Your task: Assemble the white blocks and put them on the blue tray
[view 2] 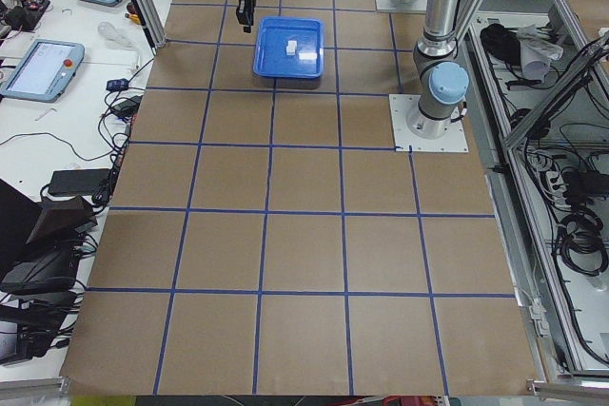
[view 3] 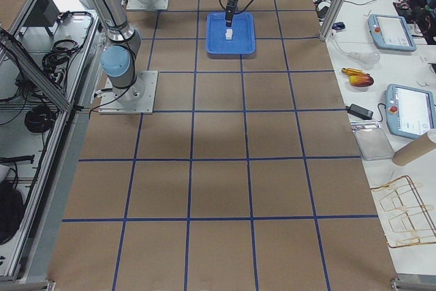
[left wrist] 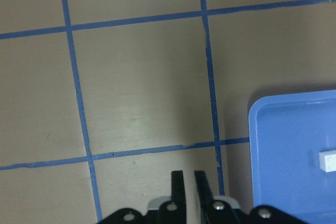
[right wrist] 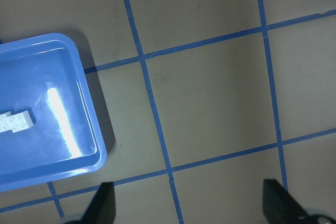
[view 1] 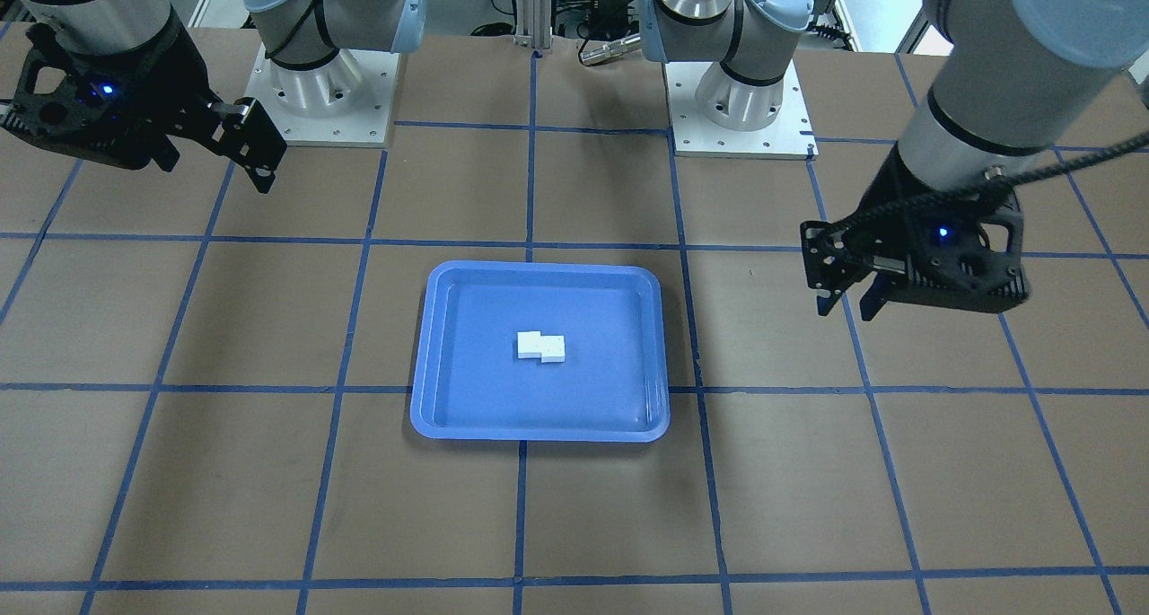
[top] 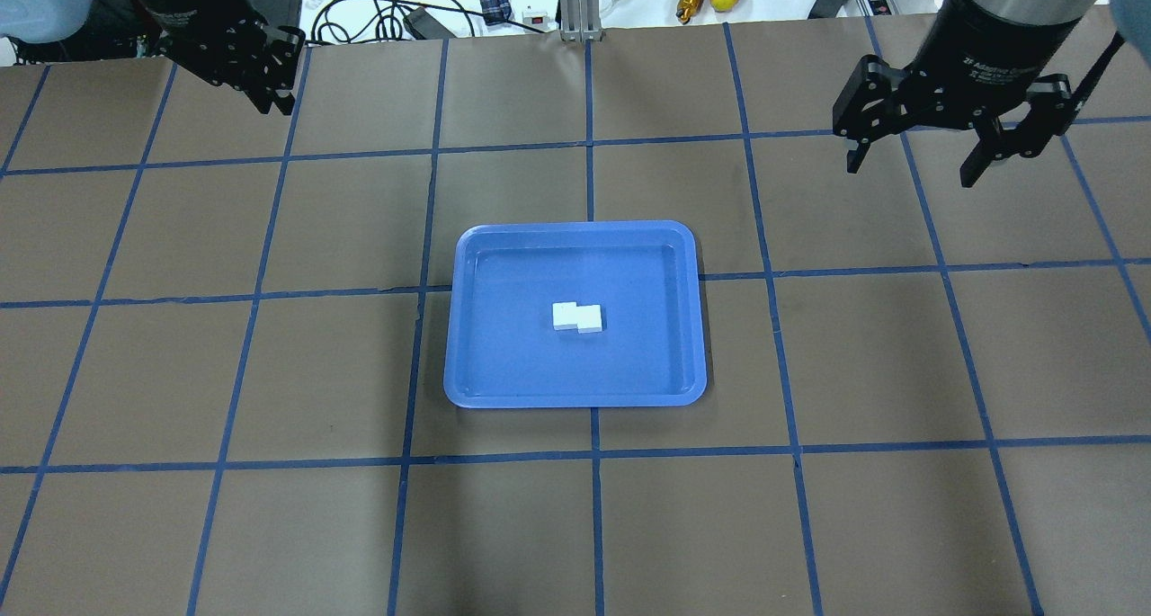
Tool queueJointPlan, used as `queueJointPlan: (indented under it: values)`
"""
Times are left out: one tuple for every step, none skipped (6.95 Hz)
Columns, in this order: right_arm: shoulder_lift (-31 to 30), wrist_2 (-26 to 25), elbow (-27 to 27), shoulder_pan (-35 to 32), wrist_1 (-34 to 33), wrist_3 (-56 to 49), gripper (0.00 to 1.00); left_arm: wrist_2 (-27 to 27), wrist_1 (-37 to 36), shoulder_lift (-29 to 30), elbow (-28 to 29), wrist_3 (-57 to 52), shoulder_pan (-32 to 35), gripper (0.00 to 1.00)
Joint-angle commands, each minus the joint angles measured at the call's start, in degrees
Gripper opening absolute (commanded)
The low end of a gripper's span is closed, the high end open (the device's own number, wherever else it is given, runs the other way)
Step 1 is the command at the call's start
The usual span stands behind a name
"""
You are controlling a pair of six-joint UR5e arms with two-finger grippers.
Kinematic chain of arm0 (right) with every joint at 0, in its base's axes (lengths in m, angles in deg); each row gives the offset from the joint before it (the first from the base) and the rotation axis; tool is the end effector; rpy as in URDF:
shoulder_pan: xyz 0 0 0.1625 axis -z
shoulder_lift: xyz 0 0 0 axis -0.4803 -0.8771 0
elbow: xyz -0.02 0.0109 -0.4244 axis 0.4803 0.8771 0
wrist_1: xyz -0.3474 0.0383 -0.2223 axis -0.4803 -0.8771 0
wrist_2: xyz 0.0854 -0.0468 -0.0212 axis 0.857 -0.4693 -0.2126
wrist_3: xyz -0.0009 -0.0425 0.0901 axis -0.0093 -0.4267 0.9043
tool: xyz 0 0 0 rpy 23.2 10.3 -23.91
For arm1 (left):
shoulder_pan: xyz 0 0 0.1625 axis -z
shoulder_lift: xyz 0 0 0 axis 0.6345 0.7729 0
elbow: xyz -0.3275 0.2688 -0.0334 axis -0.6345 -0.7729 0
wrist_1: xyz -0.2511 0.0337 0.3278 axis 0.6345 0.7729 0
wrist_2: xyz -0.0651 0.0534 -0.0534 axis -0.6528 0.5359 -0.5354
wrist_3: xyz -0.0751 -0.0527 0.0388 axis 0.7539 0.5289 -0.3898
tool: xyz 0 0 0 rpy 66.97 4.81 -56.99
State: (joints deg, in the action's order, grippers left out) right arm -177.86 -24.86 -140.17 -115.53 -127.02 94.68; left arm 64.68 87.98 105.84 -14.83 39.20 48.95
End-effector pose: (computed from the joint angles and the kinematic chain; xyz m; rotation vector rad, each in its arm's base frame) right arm 0.1021 -0.4854 0.5045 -0.3470 -3.0728 -0.0770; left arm -0.1127 -0.5849 0.5045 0.2238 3.0879 -0.0940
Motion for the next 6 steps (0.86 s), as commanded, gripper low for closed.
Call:
queueJointPlan:
  values:
    - [-0.2, -0.6, 0.0, -0.8, -0.3, 0.9, 1.0, 0.3, 0.4, -1.0, -0.9, 2.6, 2.2, 0.7]
    - [-0.2, -0.5, 0.0, -0.8, -0.4, 0.6, 1.0, 0.4, 0.3, -1.1, -1.5, 2.3, 2.1, 0.92]
    - [-0.2, -0.5, 0.0, -1.4, -0.6, -2.5, 1.0, 0.1, 0.2, -1.0, -2.7, 2.2, 1.8, 1.0]
    - [-0.3, -0.4, -0.1, -1.6, -2.0, -4.7, 1.0, 0.3, 0.2, -2.0, -3.6, 3.0, 1.8, 1.0]
    - [-0.3, -0.4, -0.1, -1.6, -2.3, -4.7, 1.0, 0.6, 0.4, -3.3, -3.7, 3.1, 1.7, 1.0]
    - [-0.3, -0.3, -0.2, -1.6, -2.3, -4.7, 1.0, 0.0, 1.4, -4.0, -3.1, 3.2, 0.7, 1.0]
